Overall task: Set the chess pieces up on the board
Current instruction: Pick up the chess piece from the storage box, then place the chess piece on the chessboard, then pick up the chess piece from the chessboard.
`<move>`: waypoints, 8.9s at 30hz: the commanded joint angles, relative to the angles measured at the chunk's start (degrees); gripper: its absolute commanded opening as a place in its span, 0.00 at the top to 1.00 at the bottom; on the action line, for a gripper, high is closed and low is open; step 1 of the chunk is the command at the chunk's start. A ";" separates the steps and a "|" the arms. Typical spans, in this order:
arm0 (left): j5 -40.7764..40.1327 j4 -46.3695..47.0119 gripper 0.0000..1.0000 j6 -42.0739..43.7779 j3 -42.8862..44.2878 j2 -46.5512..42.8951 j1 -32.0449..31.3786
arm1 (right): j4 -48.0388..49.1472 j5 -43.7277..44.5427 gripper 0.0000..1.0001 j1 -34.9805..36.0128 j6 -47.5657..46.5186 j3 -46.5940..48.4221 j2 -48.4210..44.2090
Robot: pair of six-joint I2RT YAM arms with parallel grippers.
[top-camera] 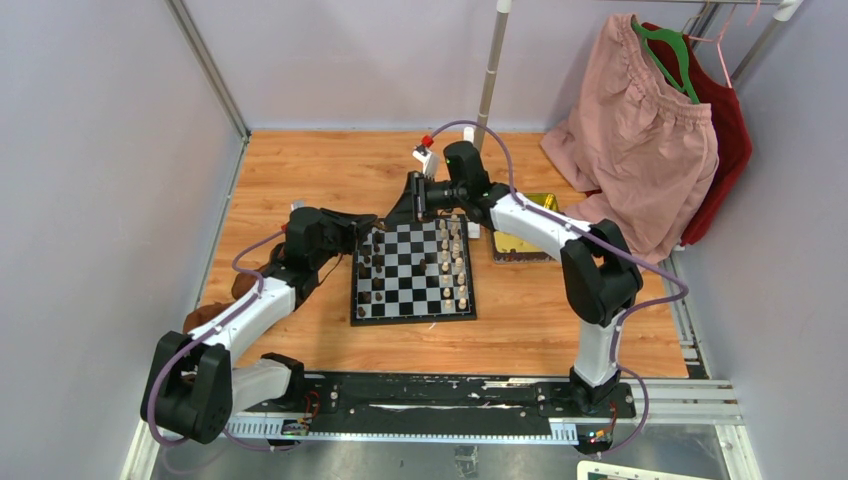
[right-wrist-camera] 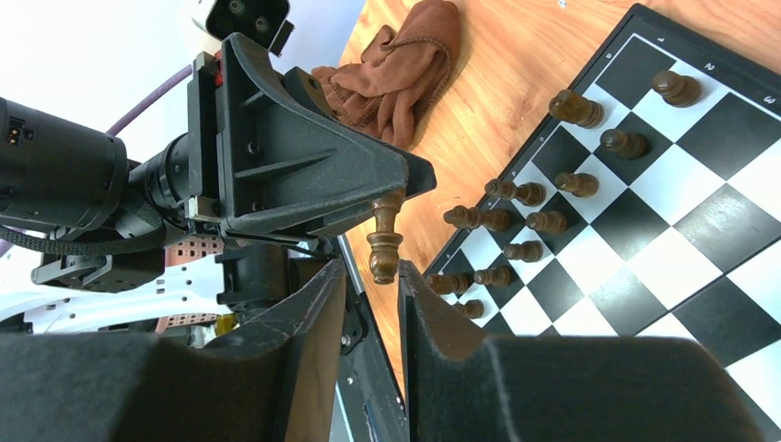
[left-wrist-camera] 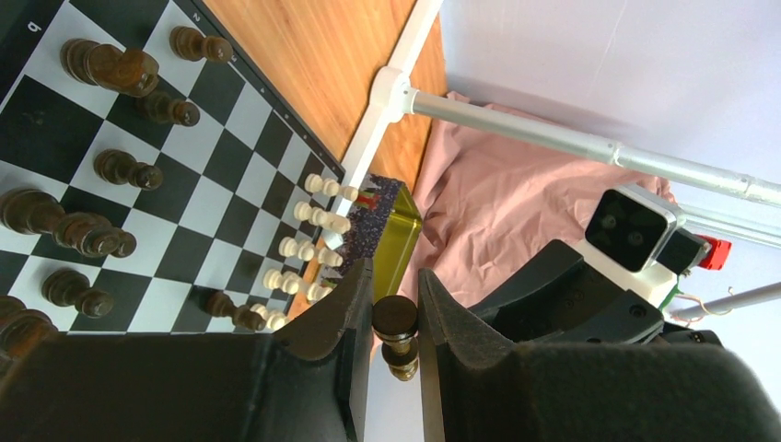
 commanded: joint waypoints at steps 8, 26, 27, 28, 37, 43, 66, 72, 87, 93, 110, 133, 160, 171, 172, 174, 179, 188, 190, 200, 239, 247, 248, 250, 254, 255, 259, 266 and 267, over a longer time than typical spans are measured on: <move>-1.72 -0.12 1.00 0.04 0.35 -1.02 0.16 | 0.01 1.71 0.60 1.26 -1.54 -1.66 -2.52; -1.08 -0.03 1.00 -0.41 1.22 0.06 0.16 | 1.93 0.31 0.62 2.38 0.03 -0.80 -0.16; -1.10 -0.03 1.00 -0.40 1.20 0.11 0.16 | 2.03 0.25 0.62 2.40 0.08 -0.79 -0.01; -1.11 -0.03 1.00 -0.45 1.23 0.05 0.16 | 2.09 0.16 0.62 2.44 0.13 -0.76 0.12; -1.33 -0.07 1.00 -0.01 1.51 -0.03 0.23 | 2.75 -0.54 0.64 2.40 0.63 -0.34 1.21; -0.82 -0.50 1.00 1.11 2.35 0.47 0.42 | 2.76 -1.19 0.66 2.40 0.84 0.16 1.91; -0.23 -0.53 1.00 1.49 1.85 0.89 0.65 | 2.84 -1.53 0.89 2.31 1.61 2.06 3.07; -0.87 -0.83 1.00 1.66 1.64 0.76 0.84 | 1.08 -1.32 1.00 2.23 0.61 2.84 2.99; -9.26 -23.24 0.32 17.13 4.72 -13.92 4.27 | -11.73 -3.74 1.00 4.00 -5.15 14.74 7.84; -13.31 -29.98 0.30 22.16 5.48 -20.58 4.47 | -20.13 -0.94 1.00 5.83 -10.13 19.20 8.62; -27.51 -54.17 0.30 33.52 14.37 -36.24 4.47 | -58.69 21.53 1.00 15.01 -26.86 44.79 19.83; -24.79 -58.63 0.31 32.73 13.40 -40.63 4.47 | -72.68 37.42 1.00 23.79 -33.86 50.35 26.06; -24.29 -59.00 0.31 34.26 14.31 -40.74 4.47 | -72.81 41.77 1.00 23.83 -33.92 54.85 24.06; -24.94 -57.86 0.31 42.19 16.03 -37.35 4.47 | -76.56 46.41 1.00 21.75 -33.70 44.18 17.25; -24.82 -57.82 0.31 43.24 16.36 -36.82 4.47 | -76.72 46.67 1.00 21.63 -33.76 43.56 17.36; -24.18 -57.33 0.31 46.31 16.75 -35.87 4.34 | -77.26 46.79 1.00 21.36 -34.10 42.71 17.97; -22.39 -57.34 0.31 54.33 18.57 -31.31 2.66 | -79.27 47.70 1.00 20.95 -35.02 42.90 20.47; -21.99 -57.47 0.30 58.37 20.40 -27.43 1.50 | -81.72 48.37 1.00 20.42 -36.42 46.40 25.19; -22.11 -57.38 0.30 58.39 20.49 -27.24 1.40 | -82.03 48.03 1.00 20.35 -36.44 46.94 26.28; -22.35 -57.25 0.27 58.66 20.06 -27.27 1.04 | -82.07 45.49 0.91 20.24 -36.57 47.18 29.48; -14.47 -49.13 0.22 74.79 27.33 -7.60 -26.25 | -38.52 56.24 0.00 -2.32 -22.68 3.14 -13.91; -15.31 -43.77 0.25 76.96 26.21 2.87 -31.21 | -35.40 59.10 0.42 -9.01 -18.94 -2.42 -15.48; -15.51 -42.62 0.27 76.80 25.41 3.41 -31.21 | -35.39 59.71 0.44 -9.33 -19.31 -2.57 -15.40; -15.61 -40.16 0.31 76.63 24.16 4.91 -31.21 | -35.39 60.63 0.46 -9.54 -19.66 -2.86 -15.26; -15.82 -37.30 0.45 76.47 24.21 9.48 -31.17 | -35.22 61.21 0.54 -9.75 -20.78 -3.08 -14.58; -15.48 -37.13 0.47 76.61 24.80 10.96 -31.21 | -35.22 61.33 0.55 -9.77 -20.97 -3.07 -14.44; -15.75 -36.70 0.52 76.54 26.66 15.81 -31.21 | -35.05 61.67 0.56 -9.99 -21.60 -3.22 -14.16; -17.99 -35.16 0.52 75.45 28.00 20.75 -31.21 | -34.61 61.50 0.56 -10.41 -22.40 -3.25 -13.99; -18.13 -35.39 0.52 75.37 28.35 21.51 -31.21 | -34.60 61.44 0.56 -10.51 -22.53 -3.11 -13.99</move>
